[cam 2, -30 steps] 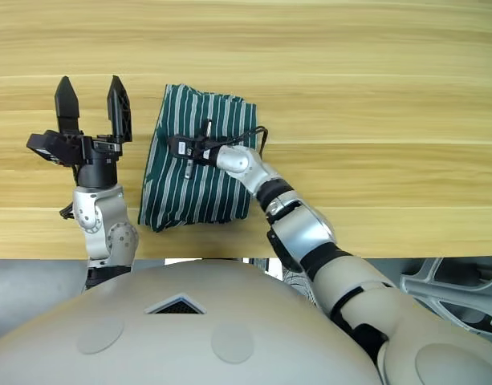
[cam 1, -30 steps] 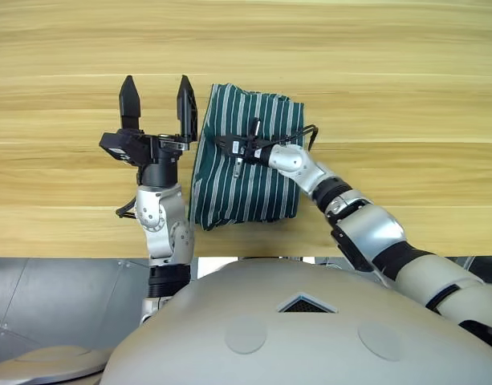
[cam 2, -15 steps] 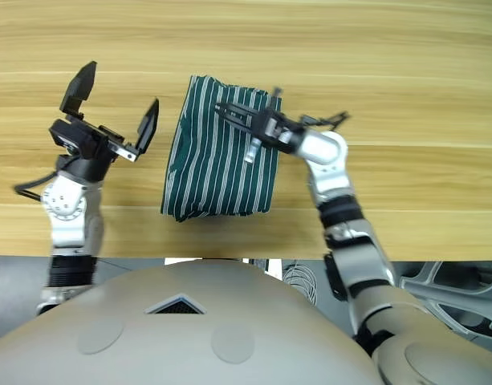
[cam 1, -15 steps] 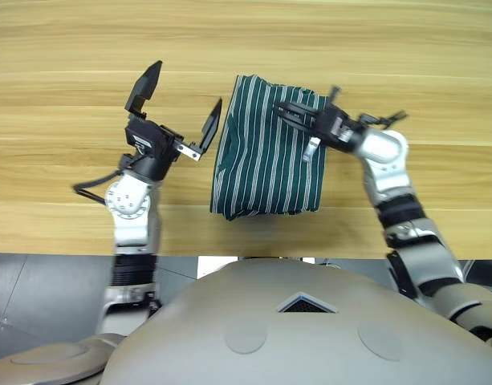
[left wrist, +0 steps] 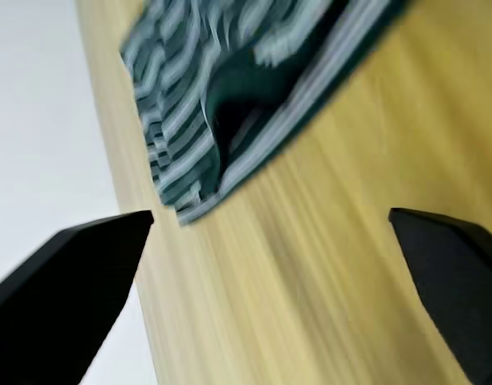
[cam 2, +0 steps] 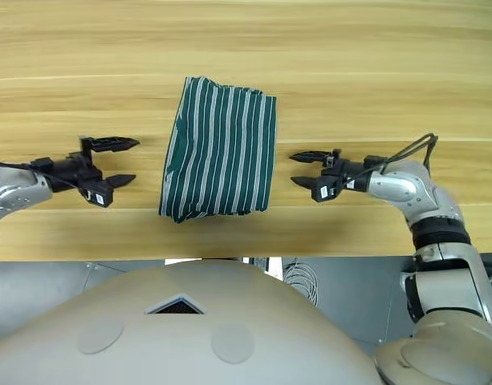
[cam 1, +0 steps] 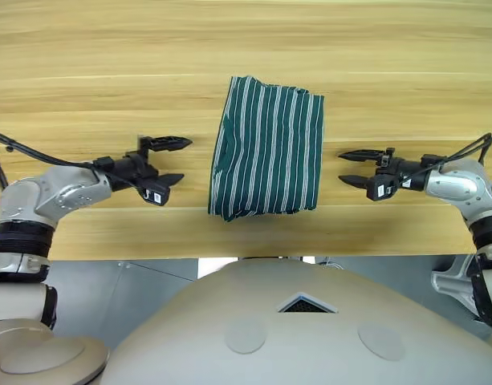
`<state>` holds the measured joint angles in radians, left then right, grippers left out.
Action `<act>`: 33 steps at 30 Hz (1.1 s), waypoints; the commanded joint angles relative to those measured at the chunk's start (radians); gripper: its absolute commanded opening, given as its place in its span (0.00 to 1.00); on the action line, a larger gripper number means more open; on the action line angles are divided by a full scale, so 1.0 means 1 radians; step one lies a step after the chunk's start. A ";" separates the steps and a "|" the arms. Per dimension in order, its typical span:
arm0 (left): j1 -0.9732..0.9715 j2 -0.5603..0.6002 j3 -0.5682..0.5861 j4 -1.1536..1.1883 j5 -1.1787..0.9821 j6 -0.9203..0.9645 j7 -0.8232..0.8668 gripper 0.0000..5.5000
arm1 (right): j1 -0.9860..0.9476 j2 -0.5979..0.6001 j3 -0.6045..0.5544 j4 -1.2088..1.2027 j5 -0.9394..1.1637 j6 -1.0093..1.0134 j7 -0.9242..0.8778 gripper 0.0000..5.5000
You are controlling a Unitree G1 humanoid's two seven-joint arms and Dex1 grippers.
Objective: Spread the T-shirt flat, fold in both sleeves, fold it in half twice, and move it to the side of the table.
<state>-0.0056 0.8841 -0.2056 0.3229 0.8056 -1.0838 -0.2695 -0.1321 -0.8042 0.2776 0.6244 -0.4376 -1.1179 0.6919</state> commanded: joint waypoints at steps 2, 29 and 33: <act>0.003 -0.013 -0.091 0.012 0.085 -0.022 0.048 0.98 | 0.008 0.004 0.081 -0.002 -0.094 -0.020 -0.031 0.62; -0.139 -0.147 -0.448 0.163 0.159 0.038 0.104 0.89 | -0.051 0.088 0.259 -0.073 -0.156 0.037 -0.163 0.54; -0.135 -0.127 -0.477 0.185 0.146 0.025 0.080 0.76 | -0.056 0.079 0.263 -0.069 -0.142 0.025 -0.169 0.42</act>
<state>-0.2125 0.7322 -0.5878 0.4324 0.8540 -1.0824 -0.0918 -0.1932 -0.7158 0.5219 0.5321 -0.5454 -1.1165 0.5060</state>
